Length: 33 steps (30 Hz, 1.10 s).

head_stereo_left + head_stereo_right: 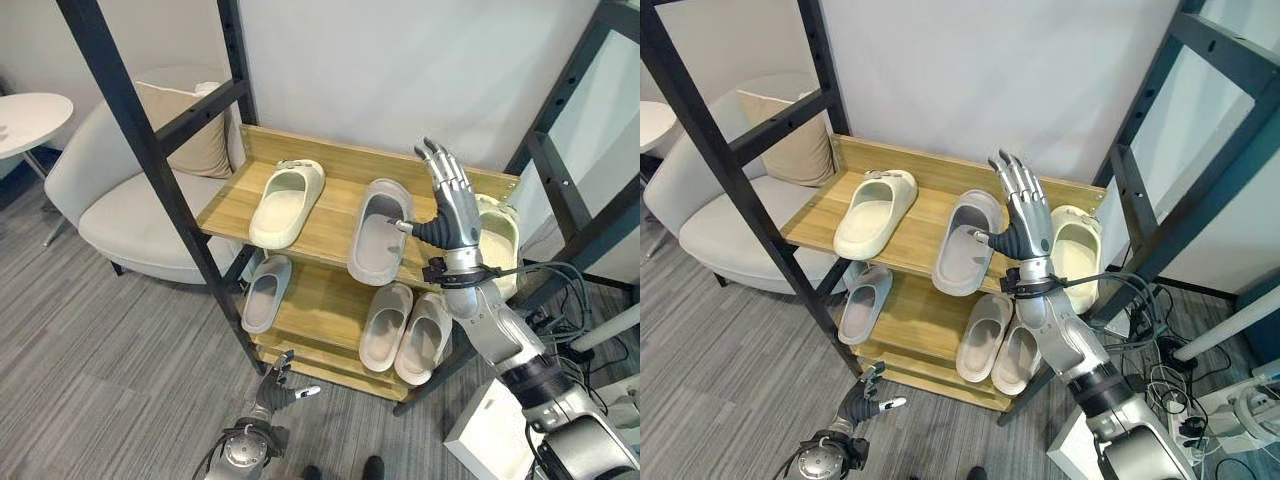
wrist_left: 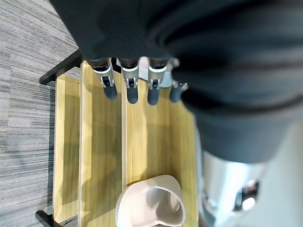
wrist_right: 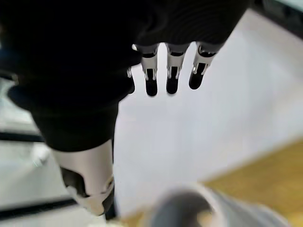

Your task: Arrange the slippers neatly on the shoe rack.

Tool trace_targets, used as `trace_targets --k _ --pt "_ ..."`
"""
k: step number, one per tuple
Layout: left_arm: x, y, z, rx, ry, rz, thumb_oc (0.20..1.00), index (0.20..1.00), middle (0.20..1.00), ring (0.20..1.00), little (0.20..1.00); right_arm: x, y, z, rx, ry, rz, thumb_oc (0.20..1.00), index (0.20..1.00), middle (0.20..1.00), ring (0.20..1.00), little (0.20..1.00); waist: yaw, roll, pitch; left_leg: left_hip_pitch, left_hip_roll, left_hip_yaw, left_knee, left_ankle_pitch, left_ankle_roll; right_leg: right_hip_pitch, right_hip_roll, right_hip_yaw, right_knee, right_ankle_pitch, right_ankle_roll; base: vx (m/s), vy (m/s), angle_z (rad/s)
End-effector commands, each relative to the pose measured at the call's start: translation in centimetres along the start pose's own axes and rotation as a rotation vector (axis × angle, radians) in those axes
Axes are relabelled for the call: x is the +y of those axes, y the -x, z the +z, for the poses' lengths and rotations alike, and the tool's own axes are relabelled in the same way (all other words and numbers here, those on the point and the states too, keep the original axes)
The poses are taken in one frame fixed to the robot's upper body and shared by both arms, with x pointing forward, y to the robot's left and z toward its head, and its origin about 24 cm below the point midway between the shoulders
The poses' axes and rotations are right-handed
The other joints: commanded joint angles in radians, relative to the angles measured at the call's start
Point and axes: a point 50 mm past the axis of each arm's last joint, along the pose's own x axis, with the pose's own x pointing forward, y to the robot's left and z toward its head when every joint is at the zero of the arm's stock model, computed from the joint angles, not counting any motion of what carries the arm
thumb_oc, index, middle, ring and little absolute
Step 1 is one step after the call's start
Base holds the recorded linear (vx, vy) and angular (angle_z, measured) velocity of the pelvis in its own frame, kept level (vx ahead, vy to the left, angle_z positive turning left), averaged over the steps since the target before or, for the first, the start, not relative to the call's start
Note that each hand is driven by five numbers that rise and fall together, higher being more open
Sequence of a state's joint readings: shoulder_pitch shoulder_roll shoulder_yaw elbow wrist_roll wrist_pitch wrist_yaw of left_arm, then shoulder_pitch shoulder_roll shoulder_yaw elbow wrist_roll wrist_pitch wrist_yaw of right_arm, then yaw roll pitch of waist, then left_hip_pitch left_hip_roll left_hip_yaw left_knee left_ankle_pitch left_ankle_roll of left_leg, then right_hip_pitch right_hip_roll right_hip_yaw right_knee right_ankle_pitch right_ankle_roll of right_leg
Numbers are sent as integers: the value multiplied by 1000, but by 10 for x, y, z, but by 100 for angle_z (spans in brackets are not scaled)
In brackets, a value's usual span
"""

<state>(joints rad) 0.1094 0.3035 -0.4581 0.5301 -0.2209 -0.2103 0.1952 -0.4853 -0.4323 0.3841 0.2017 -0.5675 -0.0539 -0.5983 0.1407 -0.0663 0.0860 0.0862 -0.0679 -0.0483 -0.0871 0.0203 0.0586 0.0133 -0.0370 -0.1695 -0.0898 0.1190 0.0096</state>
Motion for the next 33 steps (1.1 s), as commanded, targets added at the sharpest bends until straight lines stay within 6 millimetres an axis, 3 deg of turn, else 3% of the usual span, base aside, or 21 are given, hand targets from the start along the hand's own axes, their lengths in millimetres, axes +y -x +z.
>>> trace_targets --k 1,8,15,16,20,28,30,33 --pt "3 -15 32 -137 45 -3 1000 1000 1000 1000 1000 -23 -25 11 -77 5 -100 1000 1000 1000 1000 1000 21 -5 26 -9 20 -80 0 -116 4 132 -28 -36 3 -183 61 25 25 4" --pt "13 -12 26 -117 51 27 1000 1000 1000 1000 1000 -18 -22 -21 36 134 -67 1000 1000 1000 1000 1000 50 -11 29 -15 14 -105 0 -115 2 135 -32 -59 3 -187 64 16 15 12" --pt "11 -12 24 -108 69 14 1000 1000 1000 1000 1000 -5 -32 -38 120 209 17 1000 1000 1000 1000 1000 75 -8 34 -19 12 -114 0 -110 -2 132 -34 -71 3 -190 62 0 6 3" --pt "11 -12 24 -108 71 14 1000 1000 1000 1000 1000 -5 -33 -39 131 205 19 583 583 583 583 583 76 -8 33 -20 12 -114 0 -109 -3 132 -34 -72 3 -191 62 -11 3 15" --pt "10 -12 23 -98 86 21 1000 1000 1000 1000 1000 -2 -37 -42 172 178 39 200 200 200 200 200 72 -10 34 -20 12 -115 0 -109 -5 134 -33 -71 3 -191 59 -9 0 4" --pt "10 -12 20 -75 105 33 1000 1000 1000 1000 1000 2 -37 -46 231 130 75 200 200 200 200 200 51 -6 30 -17 14 -115 0 -109 -7 135 -32 -70 3 -193 54 -10 0 0" --pt "9 -13 21 -72 115 37 1000 1000 1000 1000 1000 4 -39 -49 305 52 58 200 200 200 200 200 44 -6 28 -20 14 -113 0 -108 -8 131 -30 -69 3 -193 52 -37 -6 0" --pt "12 -14 21 -62 119 58 1000 1000 1000 1000 1000 3 -35 -32 326 -200 -50 200 200 200 200 200 33 3 30 -20 14 -107 0 -108 -8 128 -29 -63 3 -192 51 0 0 0"
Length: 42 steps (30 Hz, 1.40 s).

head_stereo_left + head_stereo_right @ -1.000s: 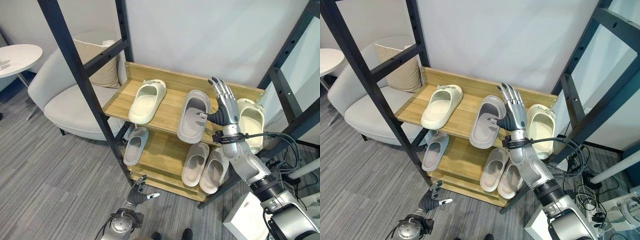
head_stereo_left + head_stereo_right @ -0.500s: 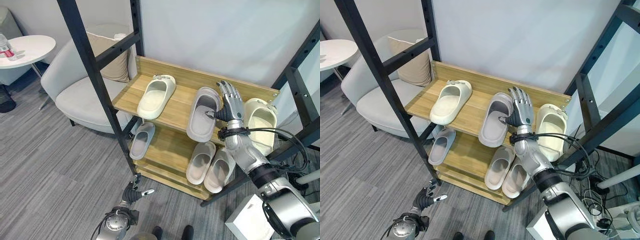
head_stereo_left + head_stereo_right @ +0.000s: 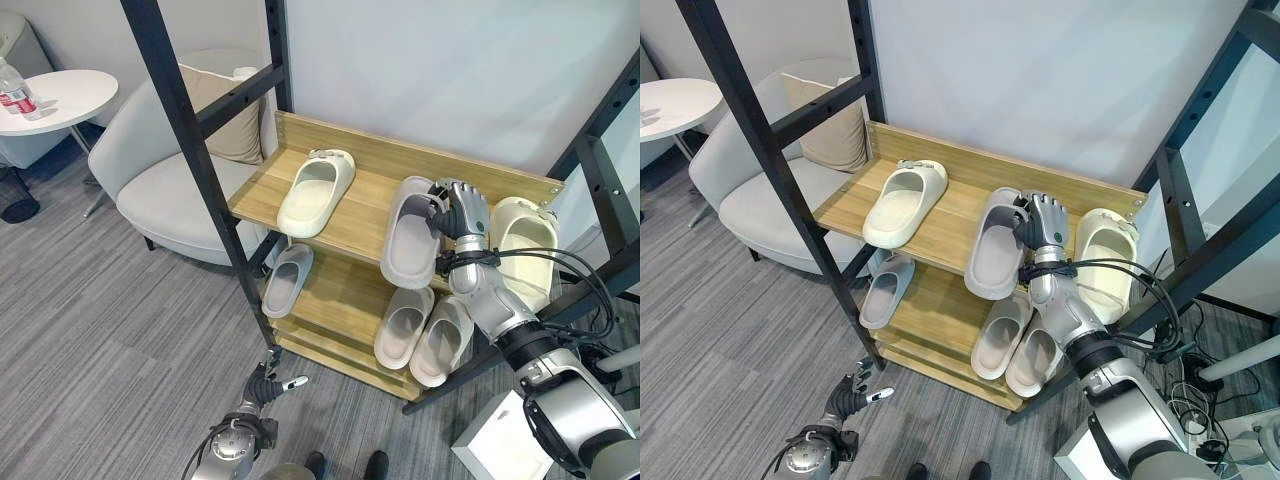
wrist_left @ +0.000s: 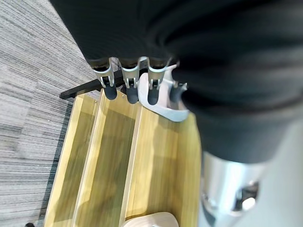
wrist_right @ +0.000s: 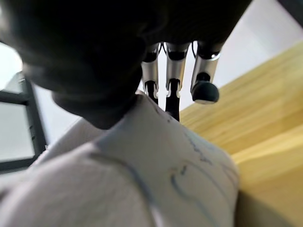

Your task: Arrange the slippers neatly on the shoe rack.

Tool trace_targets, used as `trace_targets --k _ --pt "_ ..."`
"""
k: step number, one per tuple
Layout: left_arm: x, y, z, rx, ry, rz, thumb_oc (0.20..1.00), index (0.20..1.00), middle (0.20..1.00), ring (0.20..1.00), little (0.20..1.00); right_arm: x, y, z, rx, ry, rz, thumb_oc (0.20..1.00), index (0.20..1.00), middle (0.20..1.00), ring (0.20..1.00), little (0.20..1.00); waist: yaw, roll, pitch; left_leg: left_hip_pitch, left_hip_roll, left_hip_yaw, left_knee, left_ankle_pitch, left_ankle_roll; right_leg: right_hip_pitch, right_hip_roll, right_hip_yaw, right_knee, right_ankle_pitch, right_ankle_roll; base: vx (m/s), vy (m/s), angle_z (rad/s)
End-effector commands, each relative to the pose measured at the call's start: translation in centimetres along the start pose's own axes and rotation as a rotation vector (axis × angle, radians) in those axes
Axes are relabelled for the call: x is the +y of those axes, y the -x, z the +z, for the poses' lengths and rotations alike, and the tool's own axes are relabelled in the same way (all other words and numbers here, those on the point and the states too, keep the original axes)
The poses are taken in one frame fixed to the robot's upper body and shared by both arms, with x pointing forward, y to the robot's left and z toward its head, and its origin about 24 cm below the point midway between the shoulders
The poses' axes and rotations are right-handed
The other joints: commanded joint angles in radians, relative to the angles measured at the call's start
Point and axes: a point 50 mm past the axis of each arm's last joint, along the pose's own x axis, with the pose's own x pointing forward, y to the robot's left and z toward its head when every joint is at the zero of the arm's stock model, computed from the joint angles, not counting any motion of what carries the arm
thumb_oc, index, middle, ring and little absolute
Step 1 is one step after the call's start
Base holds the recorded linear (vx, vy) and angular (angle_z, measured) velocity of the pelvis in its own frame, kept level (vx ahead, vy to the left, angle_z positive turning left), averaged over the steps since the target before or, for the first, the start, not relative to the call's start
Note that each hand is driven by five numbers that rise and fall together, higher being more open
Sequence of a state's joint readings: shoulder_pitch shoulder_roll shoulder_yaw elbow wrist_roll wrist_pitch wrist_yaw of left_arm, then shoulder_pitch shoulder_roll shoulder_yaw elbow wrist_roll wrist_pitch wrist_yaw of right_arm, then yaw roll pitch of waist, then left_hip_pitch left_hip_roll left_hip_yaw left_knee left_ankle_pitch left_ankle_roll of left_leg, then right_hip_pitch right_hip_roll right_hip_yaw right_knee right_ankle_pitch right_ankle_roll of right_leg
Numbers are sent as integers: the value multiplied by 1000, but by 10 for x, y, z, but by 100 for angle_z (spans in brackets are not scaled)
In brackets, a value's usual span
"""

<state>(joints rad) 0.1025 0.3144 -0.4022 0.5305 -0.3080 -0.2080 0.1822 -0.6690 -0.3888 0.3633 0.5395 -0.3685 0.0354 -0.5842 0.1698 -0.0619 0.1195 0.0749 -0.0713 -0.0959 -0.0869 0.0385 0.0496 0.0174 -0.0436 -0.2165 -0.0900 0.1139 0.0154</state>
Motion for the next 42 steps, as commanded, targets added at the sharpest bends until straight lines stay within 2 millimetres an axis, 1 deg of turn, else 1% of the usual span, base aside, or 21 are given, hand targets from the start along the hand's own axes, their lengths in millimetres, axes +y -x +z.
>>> trace_targets --k 1,3,4,7,9,10,12,16,18,22,25,26,28,30,32,33,35,37,39,40,42 --pt "-5 -10 17 -57 30 7 1000 1000 1000 1000 1000 -16 -3 20 -12 -260 -96 200 200 200 200 200 0 1 -5 -12 17 -59 0 -122 2 119 -24 -15 3 -185 44 0 0 0" --pt "-3 -10 15 -52 32 20 1000 1000 1000 1000 1000 -25 2 26 -46 -318 -149 200 200 200 200 200 -1 5 -4 -8 18 -57 0 -126 2 121 -22 -10 3 -188 44 0 0 0" --pt "0 -8 13 -47 31 39 1000 1000 1000 1000 1000 -47 11 36 -114 -415 -256 200 200 200 200 200 -8 12 -4 -7 19 -56 0 -126 2 121 -22 -6 3 -191 43 0 0 0" --pt "3 -5 11 -44 27 54 1000 1000 1000 1000 1000 -77 24 52 -209 -580 -394 200 200 200 200 200 -20 19 -3 -10 17 -54 0 -121 2 117 -23 -5 3 -190 42 -4 -6 2" --pt "4 -5 12 -45 27 60 1000 1000 1000 1000 1000 -82 28 56 -237 -626 -407 200 200 200 200 200 -22 21 -4 -5 19 -52 0 -126 1 120 -22 -2 3 -194 42 9 -23 -5" --pt "5 -4 11 -44 29 64 1000 1000 1000 1000 1000 -95 36 71 -314 -768 -421 200 200 200 200 200 -28 23 -6 -4 21 -49 0 -126 -1 121 -22 0 3 -196 41 2 -38 -3" --pt "5 -3 10 -34 35 65 1000 1000 1000 1000 1000 -99 44 84 -366 -971 -379 200 200 200 200 200 -33 24 -6 -2 23 -45 0 -126 -3 122 -21 4 3 -197 40 -7 -34 -4" --pt "2 -2 8 -11 59 58 1000 1000 1000 1000 1000 -89 57 107 -416 -1421 -127 200 200 200 200 200 -45 21 -7 3 28 -34 0 -125 -6 124 -20 4 3 -198 37 -16 -31 -11" --pt "1 -1 5 8 65 49 1000 1000 1000 1000 1000 -77 67 125 -441 -1672 88 200 200 200 200 200 -45 18 -5 6 31 -29 0 -124 -8 128 -20 1 3 -199 35 -16 -31 -8" --pt "1 -2 6 0 79 38 1000 1000 1000 1000 1000 -56 87 155 -477 -1900 462 200 200 200 200 200 -42 14 -4 3 33 -30 0 -120 -13 131 -19 -6 3 -200 31 -8 -13 1" --pt "2 -3 9 -17 82 35 1000 1000 1000 1000 1000 -42 102 169 -481 -1954 685 200 200 200 200 200 -37 13 0 -1 32 -38 0 -116 -17 131 -20 -18 3 -200 30 -19 -15 5" --pt "2 -3 9 -23 86 35 1000 1000 1000 1000 1000 -28 112 173 -439 -1981 804 200 200 200 200 200 -34 12 3 -3 31 -45 0 -114 -19 133 -21 -27 3 -200 30 -18 -17 15" --pt "6 -4 8 -23 91 46 1000 1000 1000 1000 1000 -7 127 168 -352 -1920 933 200 200 200 200 200 -29 11 8 -7 31 -58 0 -111 -23 137 -22 -46 3 -201 28 -13 -14 25" --pt "7 -4 7 -22 95 53 1000 1000 1000 1000 1000 1 132 163 -315 -1881 962 200 200 200 200 200 -29 11 11 -9 30 -63 0 -110 -24 138 -22 -53 3 -202 27 -11 -7 14" --pt "14 -7 11 -44 110 84 1000 1000 1000 1000 1000 18 138 137 -262 -1609 954 200 200 200 200 200 -31 12 21 -15 29 -79 0 -105 -26 137 -24 -74 6 -203 27 -16 -5 19" --pt "14 -7 11 -44 110 84 1000 1000 1000 1000 1000 18 138 137 -262 -1608 954 200 200 200 200 200 -31 12 22 -14 29 -79 0 -105 -26 137 -24 -75 7 -203 27 -7 0 18" --pt "17 -8 10 -45 118 108 1000 1000 1000 1000 1000 24 139 118 -268 -1379 914 200 200 200 200 200 -34 15 31 -19 28 -91 0 -102 -27 132 -27 -88 15 -208 28 -8 -2 13" --pt "18 -10 11 -54 124 134 1000 1000 1000 1000 1000 32 133 89 -298 -934 774 200 200 200 200 200 -33 21 43 -26 28 -102 0 -99 -28 128 -28 -106 25 -218 29 14 -8 15" --pt "19 -9 13 -69 120 171 1000 1000 1000 1000 1000 36 125 67 -296 -597 598 200 200 200 200 200 -28 26 64 -33 31 -112 0 -96 -23 118 -30 -115 44 -231 29 27 -9 16" --pt "19 -9 13 -69 119 171 1000 1000 1000 1000 1000 37 125 67 -297 -596 596 200 200 200 200 200 -28 25 64 -33 31 -111 0 -96 -23 117 -30 -114 47 -232 29 -34 -2 3" --pt "17 -12 25 -119 127 187 1000 1000 1000 1000 1000 41 112 55 -284 -391 445 200 200 200 200 200 -18 34 119 -84 26 -116 41 -90 -17 68 -42 -122 102 -248 25 -182 23 4"
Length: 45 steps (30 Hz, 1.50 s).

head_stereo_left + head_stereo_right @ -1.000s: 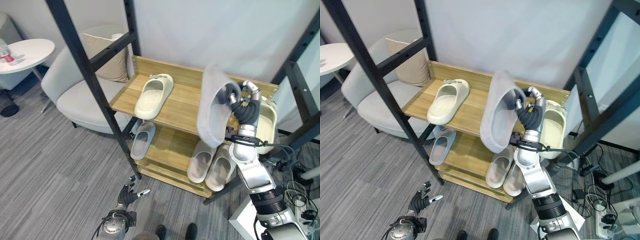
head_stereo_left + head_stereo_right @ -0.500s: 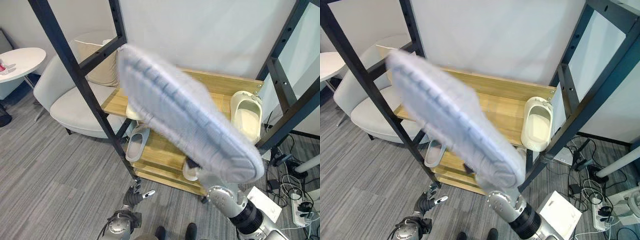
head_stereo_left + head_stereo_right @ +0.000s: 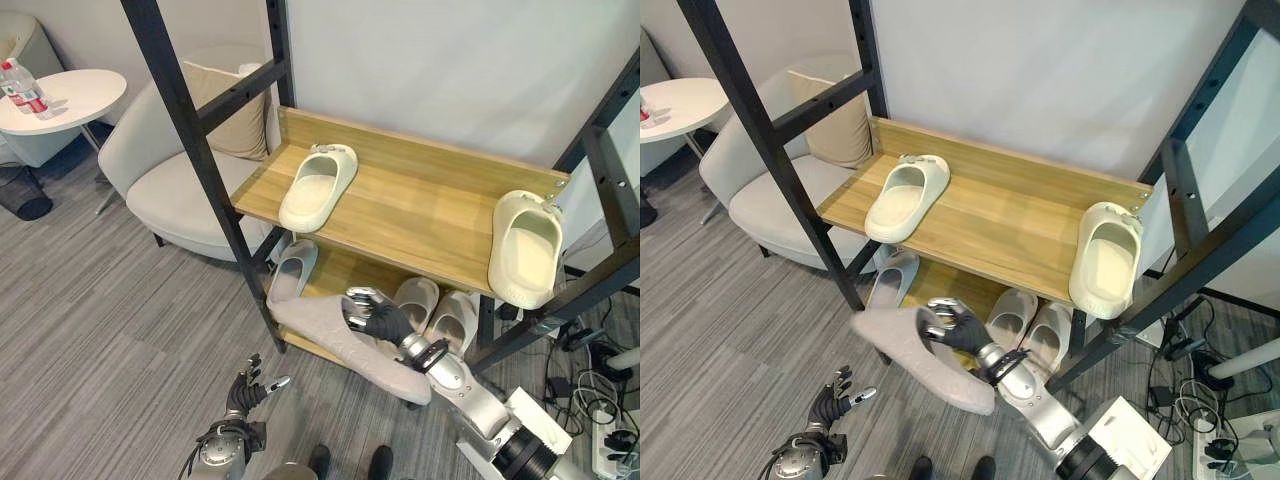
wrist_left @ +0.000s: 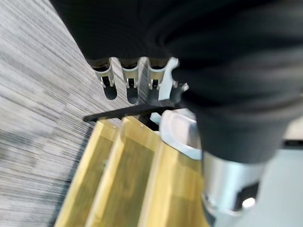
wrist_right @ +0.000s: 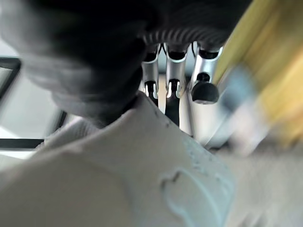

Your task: Arrange the slippers neatly on the shoe rack.

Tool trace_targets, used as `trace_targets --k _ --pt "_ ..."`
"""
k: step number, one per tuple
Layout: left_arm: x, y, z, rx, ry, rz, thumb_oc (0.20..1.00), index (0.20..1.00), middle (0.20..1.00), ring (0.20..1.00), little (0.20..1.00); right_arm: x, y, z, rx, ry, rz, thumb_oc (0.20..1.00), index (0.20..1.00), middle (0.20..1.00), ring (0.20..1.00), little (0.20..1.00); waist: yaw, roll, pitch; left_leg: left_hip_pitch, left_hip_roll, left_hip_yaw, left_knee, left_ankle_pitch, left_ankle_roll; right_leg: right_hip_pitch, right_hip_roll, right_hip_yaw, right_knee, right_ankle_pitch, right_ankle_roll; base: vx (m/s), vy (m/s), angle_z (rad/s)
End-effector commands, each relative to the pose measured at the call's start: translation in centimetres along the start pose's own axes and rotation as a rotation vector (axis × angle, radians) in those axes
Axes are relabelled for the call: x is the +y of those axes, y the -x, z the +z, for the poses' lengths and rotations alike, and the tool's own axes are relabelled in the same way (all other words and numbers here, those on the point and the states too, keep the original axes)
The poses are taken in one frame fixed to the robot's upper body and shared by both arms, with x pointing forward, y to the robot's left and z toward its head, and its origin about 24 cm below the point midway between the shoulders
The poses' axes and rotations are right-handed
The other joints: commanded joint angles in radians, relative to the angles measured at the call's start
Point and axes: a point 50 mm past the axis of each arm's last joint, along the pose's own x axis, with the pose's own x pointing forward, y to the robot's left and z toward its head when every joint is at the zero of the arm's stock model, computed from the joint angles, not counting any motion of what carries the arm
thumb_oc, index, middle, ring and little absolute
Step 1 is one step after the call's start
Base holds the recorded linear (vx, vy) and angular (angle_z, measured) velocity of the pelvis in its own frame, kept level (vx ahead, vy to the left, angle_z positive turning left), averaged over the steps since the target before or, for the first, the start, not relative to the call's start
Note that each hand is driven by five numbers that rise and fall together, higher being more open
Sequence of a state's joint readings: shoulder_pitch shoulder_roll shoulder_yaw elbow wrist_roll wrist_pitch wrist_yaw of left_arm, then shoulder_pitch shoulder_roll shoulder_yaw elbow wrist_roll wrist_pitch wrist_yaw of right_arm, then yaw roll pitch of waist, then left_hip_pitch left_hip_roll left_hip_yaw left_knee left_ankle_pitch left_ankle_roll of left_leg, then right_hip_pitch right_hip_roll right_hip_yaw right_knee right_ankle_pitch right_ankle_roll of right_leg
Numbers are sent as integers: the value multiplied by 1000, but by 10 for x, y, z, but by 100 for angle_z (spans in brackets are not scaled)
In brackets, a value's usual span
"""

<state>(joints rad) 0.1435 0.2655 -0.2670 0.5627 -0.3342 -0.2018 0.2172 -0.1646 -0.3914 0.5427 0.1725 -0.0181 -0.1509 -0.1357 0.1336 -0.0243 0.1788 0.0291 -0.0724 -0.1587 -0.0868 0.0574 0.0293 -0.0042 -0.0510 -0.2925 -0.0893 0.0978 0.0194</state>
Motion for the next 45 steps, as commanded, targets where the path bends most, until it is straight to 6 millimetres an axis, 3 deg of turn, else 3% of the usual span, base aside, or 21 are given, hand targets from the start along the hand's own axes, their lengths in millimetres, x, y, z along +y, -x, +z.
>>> trace_targets --k 1,6,14,18,19,20,26,33,35,45 --pt "-13 -19 54 -229 31 10 1000 1000 1000 1000 1000 -15 -32 65 -322 307 -267 200 200 200 200 200 27 7 108 -124 12 -59 131 -123 6 24 -49 -50 160 -244 15 -266 57 8" --pt "-24 -23 79 -326 41 -27 1000 1000 1000 1000 1000 -34 -54 85 -393 428 -415 200 200 200 200 200 42 36 151 -283 -12 -74 248 -135 9 -126 -78 -54 277 -267 5 -125 67 22" --pt "-40 -21 114 -472 62 -107 1000 1000 1000 1000 1000 -81 -79 115 -444 688 -665 200 200 200 200 200 82 50 183 -432 -26 -96 295 -122 3 -280 -110 -64 373 -293 1 -1 66 10" --pt "-53 -16 146 -603 56 -191 1000 1000 1000 1000 1000 -147 -87 129 -349 851 -908 200 200 200 200 200 107 56 223 -535 -45 -109 333 -122 -5 -380 -134 -83 433 -300 7 9 77 22" --pt "-53 -16 147 -604 56 -192 1000 1000 1000 1000 1000 -147 -87 130 -350 851 -909 200 200 200 200 200 107 55 222 -540 -46 -109 336 -123 -5 -385 -135 -82 436 -301 8 56 91 26" --pt "-57 -14 154 -634 46 -218 1000 1000 1000 1000 1000 -165 -86 134 -319 879 -975 200 200 200 200 200 115 52 229 -569 -51 -114 343 -128 -4 -406 -138 -86 437 -306 9 47 50 19" --pt "-71 -12 174 -700 19 -276 1000 1000 1000 1000 1000 -195 -90 146 -249 892 -1067 200 200 200 200 200 134 34 258 -615 -56 -136 348 -133 -5 -433 -135 -109 427 -309 14 55 24 13" --pt "-81 -11 185 -732 11 -319 1000 1000 1000 1000 1000 -211 -96 156 -188 880 -1100 200 200 200 200 200 156 39 271 -627 -70 -165 351 -138 -5 -436 -139 -126 433 -320 14 34 -2 10" --pt "-83 -10 186 -727 13 -335 1000 1000 1000 1000 1000 -217 -101 152 -111 870 -1061 1000 1000 1000 1000 1000 166 44 278 -626 -76 -166 364 -146 -3 -439 -144 -123 451 -330 10 1 16 6" --pt "-84 -12 184 -705 -1 -346 1000 1000 1000 1000 1000 -220 -107 137 10 755 -993 1000 1000 1000 1000 1000 184 53 305 -594 -76 -178 354 -154 -9 -415 -147 -125 466 -347 11 15 -17 4"
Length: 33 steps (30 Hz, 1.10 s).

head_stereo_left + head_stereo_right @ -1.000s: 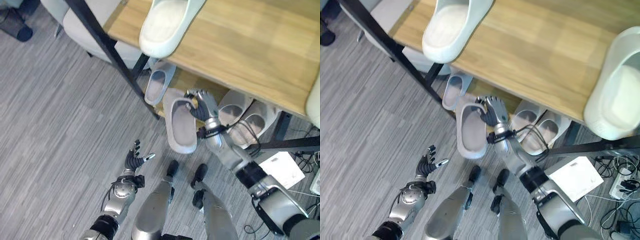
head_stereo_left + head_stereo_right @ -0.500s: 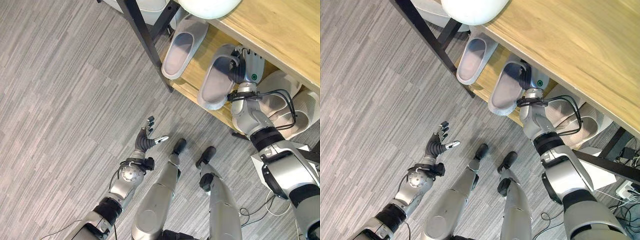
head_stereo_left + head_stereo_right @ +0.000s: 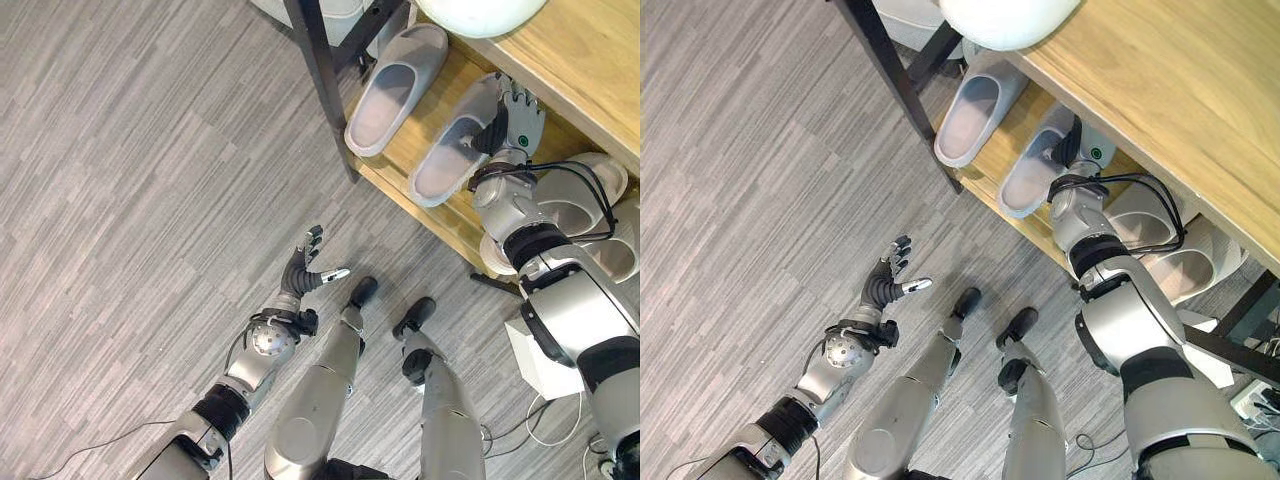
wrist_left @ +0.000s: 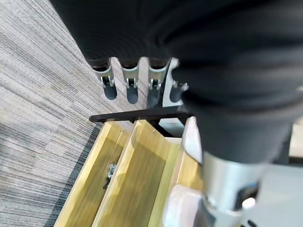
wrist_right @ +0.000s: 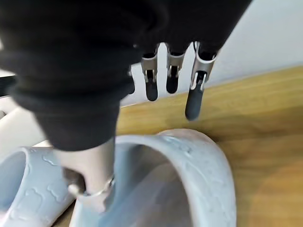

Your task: Arrange the slippers neatly on the shoe rack.

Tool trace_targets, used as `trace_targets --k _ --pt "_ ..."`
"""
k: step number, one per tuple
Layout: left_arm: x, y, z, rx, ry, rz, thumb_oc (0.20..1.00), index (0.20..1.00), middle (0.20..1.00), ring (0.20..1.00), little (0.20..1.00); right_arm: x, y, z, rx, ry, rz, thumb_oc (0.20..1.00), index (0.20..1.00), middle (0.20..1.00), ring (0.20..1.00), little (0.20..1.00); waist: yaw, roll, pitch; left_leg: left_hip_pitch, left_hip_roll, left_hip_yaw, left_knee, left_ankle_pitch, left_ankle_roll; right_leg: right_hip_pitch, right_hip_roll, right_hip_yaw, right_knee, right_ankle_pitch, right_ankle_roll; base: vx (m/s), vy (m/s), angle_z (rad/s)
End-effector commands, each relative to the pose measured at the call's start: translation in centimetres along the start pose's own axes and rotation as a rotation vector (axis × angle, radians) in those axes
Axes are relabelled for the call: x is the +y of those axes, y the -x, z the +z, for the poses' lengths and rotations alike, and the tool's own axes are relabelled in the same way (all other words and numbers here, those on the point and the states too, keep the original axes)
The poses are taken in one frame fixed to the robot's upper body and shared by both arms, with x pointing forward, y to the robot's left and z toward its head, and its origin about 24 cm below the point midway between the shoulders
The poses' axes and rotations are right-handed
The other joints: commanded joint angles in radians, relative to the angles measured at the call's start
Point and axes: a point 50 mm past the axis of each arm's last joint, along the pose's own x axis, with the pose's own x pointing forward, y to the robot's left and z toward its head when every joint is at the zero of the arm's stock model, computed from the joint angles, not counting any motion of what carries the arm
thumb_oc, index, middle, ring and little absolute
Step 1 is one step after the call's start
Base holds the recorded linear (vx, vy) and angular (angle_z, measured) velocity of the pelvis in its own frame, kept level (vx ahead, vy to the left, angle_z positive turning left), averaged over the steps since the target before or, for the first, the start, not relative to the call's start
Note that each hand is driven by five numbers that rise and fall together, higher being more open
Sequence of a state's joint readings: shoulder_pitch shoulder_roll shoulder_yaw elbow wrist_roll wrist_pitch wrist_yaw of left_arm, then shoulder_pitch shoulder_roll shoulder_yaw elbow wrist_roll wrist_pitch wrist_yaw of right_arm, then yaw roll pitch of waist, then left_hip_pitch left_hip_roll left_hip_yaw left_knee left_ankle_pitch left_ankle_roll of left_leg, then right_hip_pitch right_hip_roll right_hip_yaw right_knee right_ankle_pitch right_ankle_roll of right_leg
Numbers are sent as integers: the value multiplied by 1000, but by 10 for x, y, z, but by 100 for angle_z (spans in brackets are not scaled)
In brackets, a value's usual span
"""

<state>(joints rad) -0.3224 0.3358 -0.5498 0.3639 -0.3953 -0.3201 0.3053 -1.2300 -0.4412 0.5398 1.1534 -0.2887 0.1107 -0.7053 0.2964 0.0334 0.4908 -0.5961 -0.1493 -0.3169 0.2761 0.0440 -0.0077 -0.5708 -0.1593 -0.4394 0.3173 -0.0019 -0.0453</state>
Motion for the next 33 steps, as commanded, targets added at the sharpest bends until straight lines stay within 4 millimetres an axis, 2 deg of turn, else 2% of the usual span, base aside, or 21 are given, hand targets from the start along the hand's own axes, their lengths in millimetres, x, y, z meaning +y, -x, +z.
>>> trace_targets --k 1,7,9,11,14,16,21,24,29,33 --pt "0 5 8 -49 22 -26 1000 1000 1000 1000 1000 -10 -5 13 -66 -64 -36 1000 1000 1000 1000 1000 19 -5 -7 35 1 -21 -13 -139 28 155 -38 22 56 -247 76 10 -5 5" --pt "3 5 3 -25 10 1 1000 1000 1000 1000 1000 3 14 28 -36 -275 -61 1000 1000 1000 1000 1000 -1 -14 -14 79 13 -11 -41 -137 30 193 -26 34 24 -237 75 3 0 -1" --pt "4 5 3 -24 10 9 1000 1000 1000 1000 1000 4 17 32 -34 -318 -74 1000 1000 1000 1000 1000 -8 -14 -18 83 14 -10 -45 -136 32 196 -26 35 22 -234 74 -16 30 -3" --pt "4 5 1 -11 12 30 1000 1000 1000 1000 1000 2 29 40 -34 -446 -118 1000 1000 1000 1000 1000 -29 -18 -24 90 17 3 -48 -130 37 199 -27 39 16 -222 70 -40 47 -4" --pt "5 5 0 -4 17 45 1000 1000 1000 1000 1000 4 39 38 -11 -519 -132 1000 1000 1000 1000 1000 -41 -17 -27 92 17 8 -48 -130 39 197 -27 45 15 -219 72 -14 20 -14" --pt "7 6 -3 11 13 67 1000 1000 1000 1000 1000 2 53 33 26 -634 -162 1000 1000 1000 1000 1000 -63 -19 -22 101 18 18 -45 -135 43 197 -27 62 21 -218 69 -22 6 -22" --pt "5 6 -6 24 16 79 1000 1000 1000 1000 1000 19 79 28 104 -761 -97 1000 1000 1000 1000 1000 -92 -17 -3 87 18 42 -26 -141 46 174 -27 84 33 -209 70 -35 22 -16" --pt "5 5 -6 26 13 72 1000 1000 1000 1000 1000 31 84 32 134 -823 -12 1000 1000 1000 1000 1000 -98 -19 -2 76 18 43 -25 -139 47 166 -28 85 32 -205 71 -21 0 -24" --pt "6 4 -5 26 10 67 1000 1000 1000 1000 1000 38 82 34 155 -848 41 1000 1000 1000 1000 1000 -92 -16 -1 76 17 38 -29 -136 47 167 -30 80 28 -204 72 -1 3 5" --pt "13 12 -13 55 12 58 1000 1000 1000 1000 1000 33 61 39 90 -747 79 1000 1000 1000 1000 1000 -54 -15 -13 80 11 18 -40 -131 47 187 -34 54 13 -201 79 35 3 8"
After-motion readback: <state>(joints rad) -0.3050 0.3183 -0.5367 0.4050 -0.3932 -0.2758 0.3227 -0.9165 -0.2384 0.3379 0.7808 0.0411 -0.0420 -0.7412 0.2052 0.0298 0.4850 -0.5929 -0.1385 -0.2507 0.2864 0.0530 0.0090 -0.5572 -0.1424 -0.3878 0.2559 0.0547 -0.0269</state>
